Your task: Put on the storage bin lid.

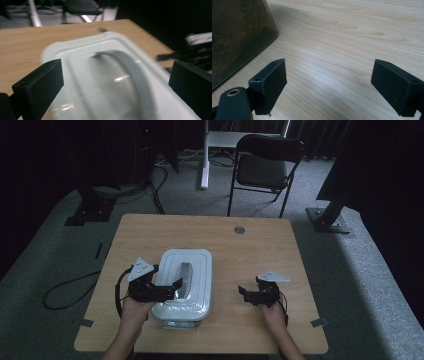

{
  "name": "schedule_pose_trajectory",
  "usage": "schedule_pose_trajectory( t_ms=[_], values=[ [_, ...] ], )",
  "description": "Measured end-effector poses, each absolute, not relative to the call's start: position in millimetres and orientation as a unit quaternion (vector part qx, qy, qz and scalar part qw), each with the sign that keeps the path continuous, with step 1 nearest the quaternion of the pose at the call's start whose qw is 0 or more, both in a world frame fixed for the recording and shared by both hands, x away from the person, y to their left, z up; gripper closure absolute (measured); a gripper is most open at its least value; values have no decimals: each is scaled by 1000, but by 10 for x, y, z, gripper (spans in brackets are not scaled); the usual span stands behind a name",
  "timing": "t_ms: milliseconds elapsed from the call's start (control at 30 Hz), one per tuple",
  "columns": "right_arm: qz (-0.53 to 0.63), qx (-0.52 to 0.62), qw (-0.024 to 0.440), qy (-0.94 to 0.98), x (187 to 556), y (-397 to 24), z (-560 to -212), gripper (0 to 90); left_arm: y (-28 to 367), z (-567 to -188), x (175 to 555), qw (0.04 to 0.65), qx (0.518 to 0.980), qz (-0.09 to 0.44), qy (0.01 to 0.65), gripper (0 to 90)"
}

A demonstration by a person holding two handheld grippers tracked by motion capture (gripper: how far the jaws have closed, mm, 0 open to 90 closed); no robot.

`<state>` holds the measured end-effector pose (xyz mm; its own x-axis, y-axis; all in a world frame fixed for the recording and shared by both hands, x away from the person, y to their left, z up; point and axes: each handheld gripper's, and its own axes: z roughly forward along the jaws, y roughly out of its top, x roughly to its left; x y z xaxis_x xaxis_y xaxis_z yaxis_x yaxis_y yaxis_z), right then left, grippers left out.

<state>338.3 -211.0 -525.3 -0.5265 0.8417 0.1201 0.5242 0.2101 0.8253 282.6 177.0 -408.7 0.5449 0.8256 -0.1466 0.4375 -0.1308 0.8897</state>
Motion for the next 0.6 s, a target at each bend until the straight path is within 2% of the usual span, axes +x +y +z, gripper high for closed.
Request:
schedule_pose_trajectory(
  t_ms=[233,600],
  values=[
    [432,458,190,753,3365,-2200,-5238,124,1881,-4102,2829,475,724,230,445,6],
    [434,463,195,748,3372,-2248,-5224,124,2017,-4105,2824,474,717,240,451,6]
  ],
)
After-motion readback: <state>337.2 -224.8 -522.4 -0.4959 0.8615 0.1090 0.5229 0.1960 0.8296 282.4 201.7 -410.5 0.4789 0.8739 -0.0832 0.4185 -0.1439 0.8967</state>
